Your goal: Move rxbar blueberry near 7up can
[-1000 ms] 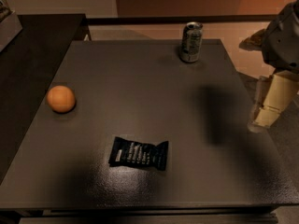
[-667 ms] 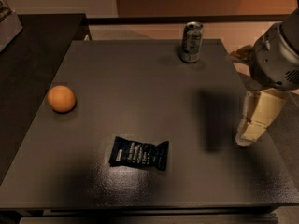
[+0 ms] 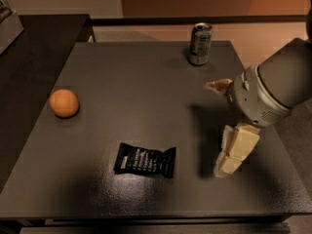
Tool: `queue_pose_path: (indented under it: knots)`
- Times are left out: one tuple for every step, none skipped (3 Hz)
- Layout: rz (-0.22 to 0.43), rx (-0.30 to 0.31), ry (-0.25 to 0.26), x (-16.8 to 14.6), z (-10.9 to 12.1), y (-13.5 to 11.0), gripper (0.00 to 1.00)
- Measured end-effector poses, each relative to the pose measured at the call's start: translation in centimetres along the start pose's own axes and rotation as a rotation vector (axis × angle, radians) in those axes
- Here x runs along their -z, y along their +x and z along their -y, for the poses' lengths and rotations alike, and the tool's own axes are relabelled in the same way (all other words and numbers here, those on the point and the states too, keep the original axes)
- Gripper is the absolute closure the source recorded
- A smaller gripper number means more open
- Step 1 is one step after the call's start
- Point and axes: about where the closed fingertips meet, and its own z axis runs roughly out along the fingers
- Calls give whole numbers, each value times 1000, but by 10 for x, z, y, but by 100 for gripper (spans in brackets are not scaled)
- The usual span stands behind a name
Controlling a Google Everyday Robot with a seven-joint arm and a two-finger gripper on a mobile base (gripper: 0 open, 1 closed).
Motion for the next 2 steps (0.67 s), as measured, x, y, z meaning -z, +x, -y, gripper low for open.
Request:
queue_pose_path:
  knots:
    - [104,-13,-41,-27,-16,-16,0]
    - [203,-32,-70,-49,-30,-35,0]
